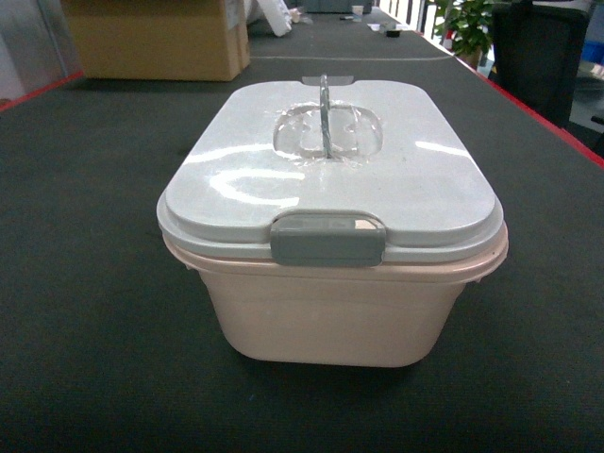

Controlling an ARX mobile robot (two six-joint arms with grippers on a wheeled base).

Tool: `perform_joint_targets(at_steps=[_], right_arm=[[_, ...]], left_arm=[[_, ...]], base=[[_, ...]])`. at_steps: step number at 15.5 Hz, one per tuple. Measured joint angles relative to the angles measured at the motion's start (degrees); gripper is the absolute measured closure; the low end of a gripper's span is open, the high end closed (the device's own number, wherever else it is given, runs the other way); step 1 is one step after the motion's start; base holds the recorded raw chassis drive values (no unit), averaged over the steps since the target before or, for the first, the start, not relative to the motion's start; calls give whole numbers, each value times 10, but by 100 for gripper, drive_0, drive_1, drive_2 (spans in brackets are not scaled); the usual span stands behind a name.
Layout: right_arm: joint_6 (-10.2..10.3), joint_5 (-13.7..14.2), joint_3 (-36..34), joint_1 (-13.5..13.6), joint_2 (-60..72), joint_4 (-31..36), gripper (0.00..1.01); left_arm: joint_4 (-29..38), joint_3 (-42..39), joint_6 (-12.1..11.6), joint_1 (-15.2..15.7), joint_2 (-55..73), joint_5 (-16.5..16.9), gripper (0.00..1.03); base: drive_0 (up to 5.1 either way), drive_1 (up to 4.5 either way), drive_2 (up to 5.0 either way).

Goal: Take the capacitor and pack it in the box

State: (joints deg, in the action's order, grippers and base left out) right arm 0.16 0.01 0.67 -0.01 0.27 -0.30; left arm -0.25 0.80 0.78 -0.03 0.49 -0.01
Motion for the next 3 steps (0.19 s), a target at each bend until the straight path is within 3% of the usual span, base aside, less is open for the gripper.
perform_joint_targets(at_steps=[3], right_arm=[[0,0,0,0,0,0,3]], left_arm=[[0,0,0,0,0,0,5]], base=[[0,0,0]])
